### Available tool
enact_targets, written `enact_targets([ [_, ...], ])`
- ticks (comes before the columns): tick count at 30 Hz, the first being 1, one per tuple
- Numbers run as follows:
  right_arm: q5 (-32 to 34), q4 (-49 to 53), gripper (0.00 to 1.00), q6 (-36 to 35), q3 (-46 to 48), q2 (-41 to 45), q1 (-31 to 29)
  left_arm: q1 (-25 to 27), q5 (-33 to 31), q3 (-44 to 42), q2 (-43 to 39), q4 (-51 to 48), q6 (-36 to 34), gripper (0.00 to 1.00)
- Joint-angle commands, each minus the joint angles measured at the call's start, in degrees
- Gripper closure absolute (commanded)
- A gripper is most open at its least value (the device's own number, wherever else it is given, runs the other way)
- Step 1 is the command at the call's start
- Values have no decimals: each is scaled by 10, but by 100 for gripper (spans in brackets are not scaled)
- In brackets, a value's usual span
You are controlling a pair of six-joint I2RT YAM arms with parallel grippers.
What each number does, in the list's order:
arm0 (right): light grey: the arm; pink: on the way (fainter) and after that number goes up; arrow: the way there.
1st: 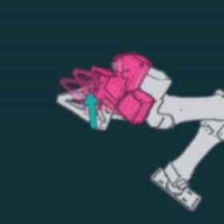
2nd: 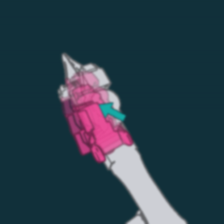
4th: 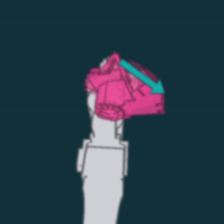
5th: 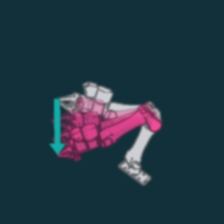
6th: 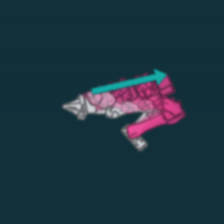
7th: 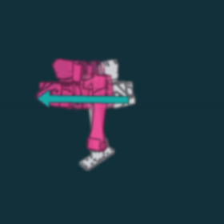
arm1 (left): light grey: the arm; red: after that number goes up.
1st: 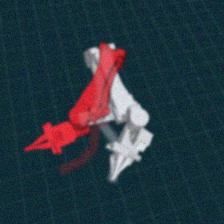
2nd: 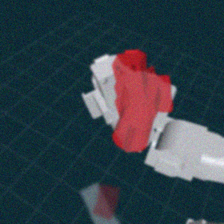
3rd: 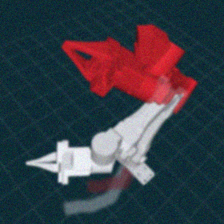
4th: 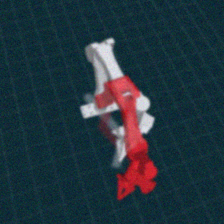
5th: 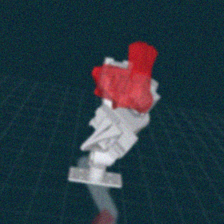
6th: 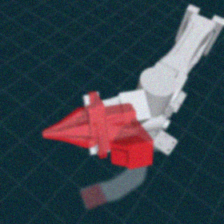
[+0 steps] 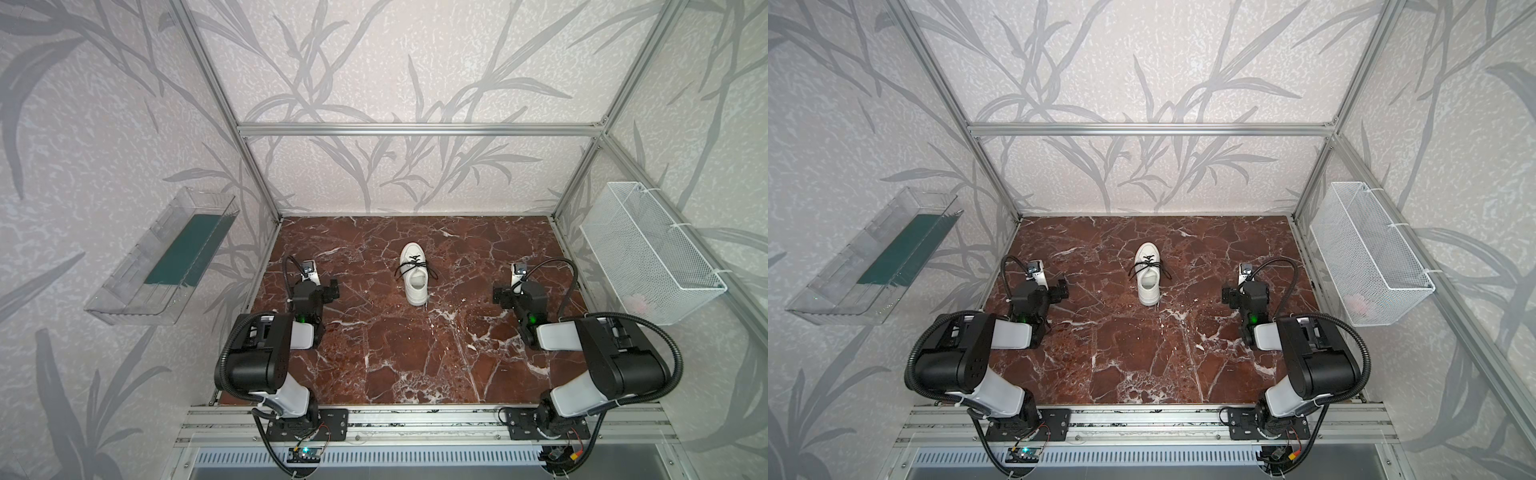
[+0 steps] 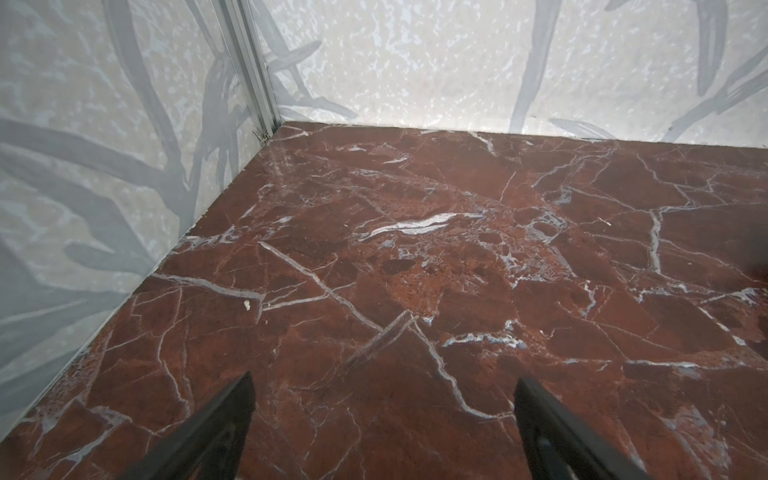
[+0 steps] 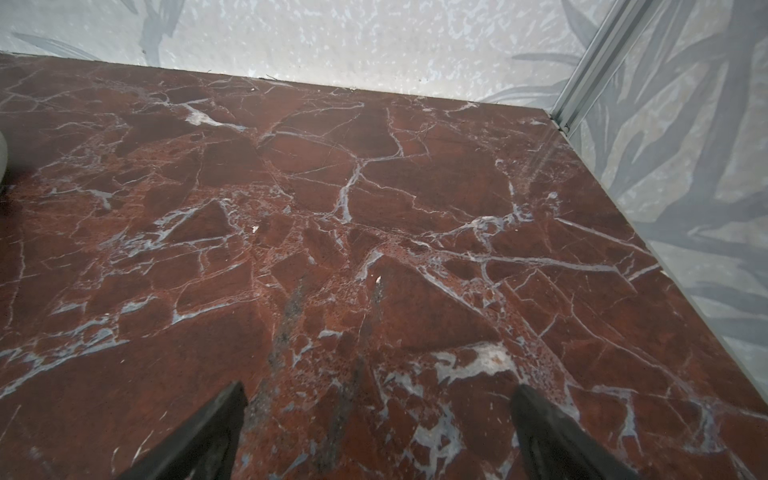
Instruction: Tie the shoes
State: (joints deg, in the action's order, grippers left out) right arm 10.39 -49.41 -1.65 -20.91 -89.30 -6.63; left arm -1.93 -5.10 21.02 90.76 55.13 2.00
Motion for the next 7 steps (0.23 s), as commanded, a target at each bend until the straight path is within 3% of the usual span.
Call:
enact_targets([
  [1, -2, -6, 1, -5, -12, 11, 0, -1, 9, 6, -9, -10, -3, 1],
  [7, -2, -6, 1, -4, -12, 11, 0, -2, 7, 4, -9, -6, -6, 1],
])
